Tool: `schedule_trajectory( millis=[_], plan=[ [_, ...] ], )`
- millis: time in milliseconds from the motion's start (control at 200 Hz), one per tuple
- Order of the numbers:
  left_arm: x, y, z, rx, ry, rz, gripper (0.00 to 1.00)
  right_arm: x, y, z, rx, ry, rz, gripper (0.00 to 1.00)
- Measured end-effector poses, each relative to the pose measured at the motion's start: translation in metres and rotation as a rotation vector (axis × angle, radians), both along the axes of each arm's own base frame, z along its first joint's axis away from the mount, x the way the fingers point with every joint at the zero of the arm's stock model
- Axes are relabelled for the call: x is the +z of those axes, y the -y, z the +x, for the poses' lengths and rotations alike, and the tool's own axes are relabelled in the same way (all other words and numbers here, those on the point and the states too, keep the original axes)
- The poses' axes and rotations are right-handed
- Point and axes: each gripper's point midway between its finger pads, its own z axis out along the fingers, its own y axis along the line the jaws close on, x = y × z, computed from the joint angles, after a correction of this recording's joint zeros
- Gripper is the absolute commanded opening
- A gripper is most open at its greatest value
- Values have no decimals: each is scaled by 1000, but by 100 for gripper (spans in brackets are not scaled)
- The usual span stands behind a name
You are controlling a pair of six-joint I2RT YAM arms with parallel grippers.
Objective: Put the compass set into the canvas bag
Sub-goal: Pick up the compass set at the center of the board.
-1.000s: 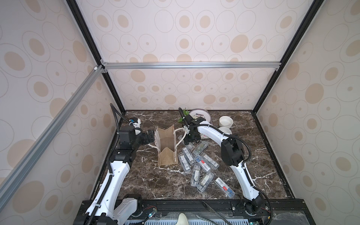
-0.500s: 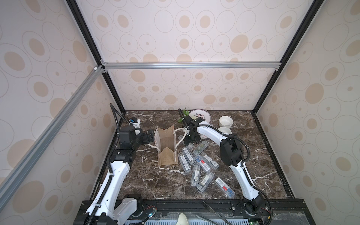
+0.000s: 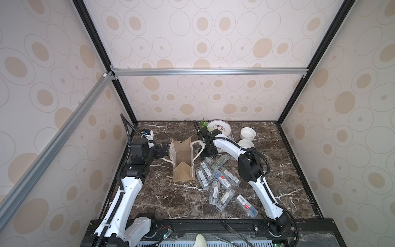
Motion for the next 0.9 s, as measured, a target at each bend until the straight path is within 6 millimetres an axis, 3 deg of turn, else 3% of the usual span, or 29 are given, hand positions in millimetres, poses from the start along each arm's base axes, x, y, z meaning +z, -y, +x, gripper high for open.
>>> schedule_trajectory(
  millis=[310, 660, 795, 900],
  plan=[
    [-4, -3, -2, 16, -16, 10, 100, 0, 0, -1, 12, 8, -17, 49],
    [0, -5, -5, 24, -8, 15, 100, 2, -13, -8, 58, 46, -1, 42],
    [-2, -7, -5, 34, -15, 21, 100, 13, -14, -7, 57, 70, 9, 40],
    [-5, -9, -7, 44, -32, 31, 100, 35, -15, -6, 44, 99, 35, 40]
  ],
)
